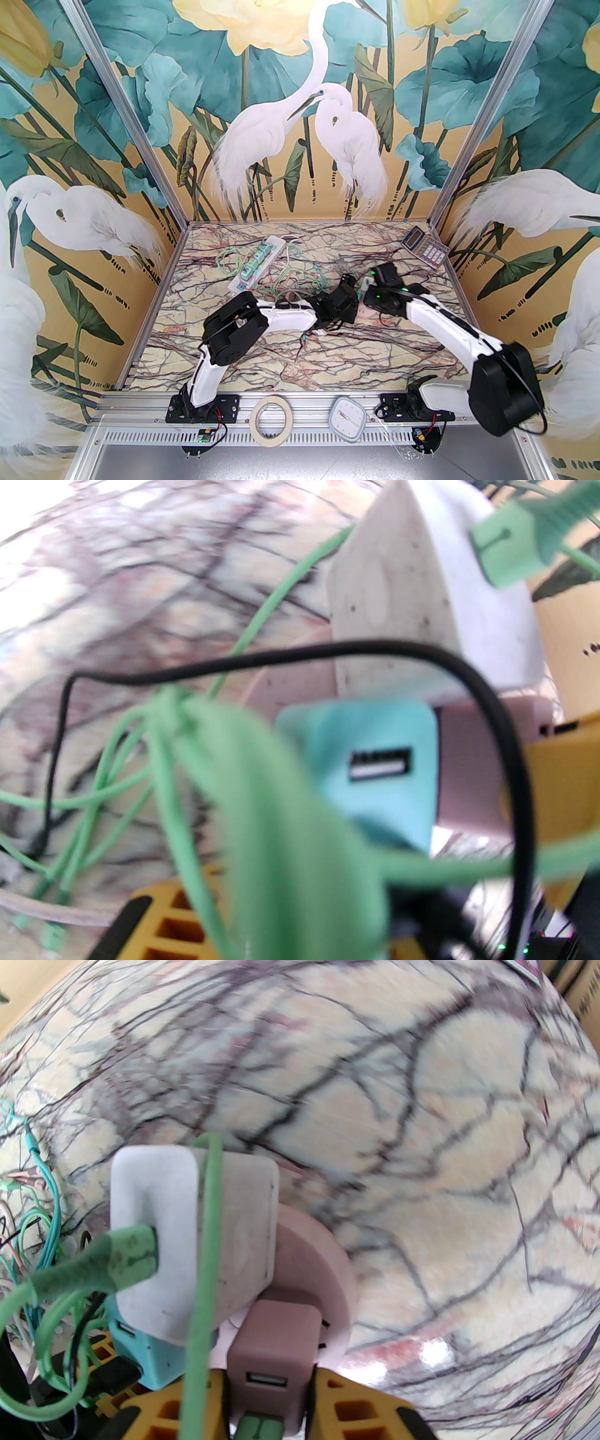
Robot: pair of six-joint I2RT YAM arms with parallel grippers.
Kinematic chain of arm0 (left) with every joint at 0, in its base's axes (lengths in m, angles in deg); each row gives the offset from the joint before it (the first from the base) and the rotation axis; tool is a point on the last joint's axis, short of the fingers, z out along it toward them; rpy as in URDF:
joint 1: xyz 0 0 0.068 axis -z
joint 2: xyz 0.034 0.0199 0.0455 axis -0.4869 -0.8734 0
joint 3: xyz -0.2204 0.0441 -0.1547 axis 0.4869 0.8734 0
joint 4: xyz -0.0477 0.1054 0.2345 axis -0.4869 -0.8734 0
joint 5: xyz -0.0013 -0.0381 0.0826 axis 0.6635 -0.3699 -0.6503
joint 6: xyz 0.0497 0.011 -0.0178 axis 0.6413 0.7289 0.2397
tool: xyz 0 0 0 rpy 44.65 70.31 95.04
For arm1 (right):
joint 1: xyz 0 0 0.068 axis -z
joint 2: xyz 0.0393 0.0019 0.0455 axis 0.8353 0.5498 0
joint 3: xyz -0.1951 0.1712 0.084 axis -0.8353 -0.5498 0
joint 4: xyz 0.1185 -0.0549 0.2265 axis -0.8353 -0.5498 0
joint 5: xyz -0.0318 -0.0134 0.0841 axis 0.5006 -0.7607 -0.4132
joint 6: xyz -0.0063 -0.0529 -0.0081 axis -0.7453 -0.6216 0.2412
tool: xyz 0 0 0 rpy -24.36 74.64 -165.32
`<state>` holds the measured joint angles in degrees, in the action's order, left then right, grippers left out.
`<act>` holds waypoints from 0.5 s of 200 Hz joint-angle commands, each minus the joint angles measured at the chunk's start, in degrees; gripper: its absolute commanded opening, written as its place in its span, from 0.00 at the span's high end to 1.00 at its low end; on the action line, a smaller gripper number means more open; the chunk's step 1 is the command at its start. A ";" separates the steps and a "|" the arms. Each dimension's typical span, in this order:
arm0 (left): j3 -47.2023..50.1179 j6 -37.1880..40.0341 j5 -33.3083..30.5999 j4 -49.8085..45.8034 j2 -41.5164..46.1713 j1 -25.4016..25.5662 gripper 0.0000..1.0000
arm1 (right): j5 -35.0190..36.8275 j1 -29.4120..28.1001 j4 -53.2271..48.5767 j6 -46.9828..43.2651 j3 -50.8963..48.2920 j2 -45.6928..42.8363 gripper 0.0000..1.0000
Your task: Pull the plug off the socket
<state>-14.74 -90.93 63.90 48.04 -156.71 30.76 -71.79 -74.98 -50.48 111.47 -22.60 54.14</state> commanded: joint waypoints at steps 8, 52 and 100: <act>2.67 1.24 1.78 -11.56 -5.66 -0.31 0.76 | -2.70 -1.09 3.29 -0.83 0.60 -2.77 0.71; 1.66 1.52 2.33 -12.35 -6.00 -0.31 0.76 | 10.88 -14.87 0.76 -0.78 6.26 5.24 0.71; 0.64 1.55 2.34 -13.45 -6.16 -0.28 0.76 | 18.68 -25.51 -2.94 -1.67 14.86 16.28 0.71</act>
<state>-15.03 -90.99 65.12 45.11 -156.31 28.88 -48.71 -92.20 -57.54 110.26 -11.23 66.68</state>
